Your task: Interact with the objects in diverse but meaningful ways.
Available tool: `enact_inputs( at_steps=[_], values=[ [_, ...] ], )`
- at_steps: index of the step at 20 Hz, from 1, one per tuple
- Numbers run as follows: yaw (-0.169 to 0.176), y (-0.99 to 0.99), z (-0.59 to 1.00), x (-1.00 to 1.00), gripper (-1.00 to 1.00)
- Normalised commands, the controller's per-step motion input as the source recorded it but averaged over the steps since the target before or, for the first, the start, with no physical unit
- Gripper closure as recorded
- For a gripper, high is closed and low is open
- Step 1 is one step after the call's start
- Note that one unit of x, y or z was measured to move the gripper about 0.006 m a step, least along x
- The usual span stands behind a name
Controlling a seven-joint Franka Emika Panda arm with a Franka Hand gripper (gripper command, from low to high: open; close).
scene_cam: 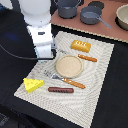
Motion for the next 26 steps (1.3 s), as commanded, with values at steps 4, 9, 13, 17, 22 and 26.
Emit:
enact_inputs(
  at_steps=[4,9,13,17,22,26],
  values=[
    [-0.011,0.75,1.0,0.22,1.0],
    [-0.02,0.89,0.95,-0.11,1.0],
    [-0.003,0.92,0.56,-0.35,1.0],
    [0.007,0.79,-0.05,-0.7,1.0],
    [0.053,0.4,-0.56,-0.81,1.0],
    [0.078,0.16,-0.9,-0.9,1.0]
  ],
)
